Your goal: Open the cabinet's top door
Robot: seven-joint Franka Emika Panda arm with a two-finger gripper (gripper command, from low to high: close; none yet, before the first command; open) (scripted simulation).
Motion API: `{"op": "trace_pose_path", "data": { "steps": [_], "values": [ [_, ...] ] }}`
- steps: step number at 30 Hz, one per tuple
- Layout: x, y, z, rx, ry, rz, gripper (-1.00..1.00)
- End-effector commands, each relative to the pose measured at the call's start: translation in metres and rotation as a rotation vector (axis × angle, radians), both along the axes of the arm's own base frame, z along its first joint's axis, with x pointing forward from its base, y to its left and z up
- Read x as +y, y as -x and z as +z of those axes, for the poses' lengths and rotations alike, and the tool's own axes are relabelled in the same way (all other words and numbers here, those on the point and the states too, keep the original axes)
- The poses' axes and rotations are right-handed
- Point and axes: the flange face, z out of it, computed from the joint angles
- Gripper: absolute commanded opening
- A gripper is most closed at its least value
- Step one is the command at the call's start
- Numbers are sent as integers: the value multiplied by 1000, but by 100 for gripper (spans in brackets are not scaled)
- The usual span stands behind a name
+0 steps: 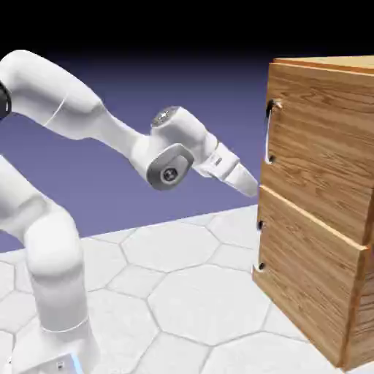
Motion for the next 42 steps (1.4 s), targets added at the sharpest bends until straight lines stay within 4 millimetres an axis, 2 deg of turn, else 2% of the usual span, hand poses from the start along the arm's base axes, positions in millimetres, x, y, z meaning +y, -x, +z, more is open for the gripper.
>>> {"op": "trace_pose_path", "data": {
  "steps": [1, 11, 22, 32, 42],
  "values": [
    [-3, 2, 7, -11, -9, -16, 0],
    [-23, 31, 63, -128, -93, -134, 0],
    [-13, 59, 100, -281, -153, -185, 0],
    [14, 65, 109, -432, -159, -172, 0],
    [42, 44, 92, -579, -112, -124, 0]
  ]
}}
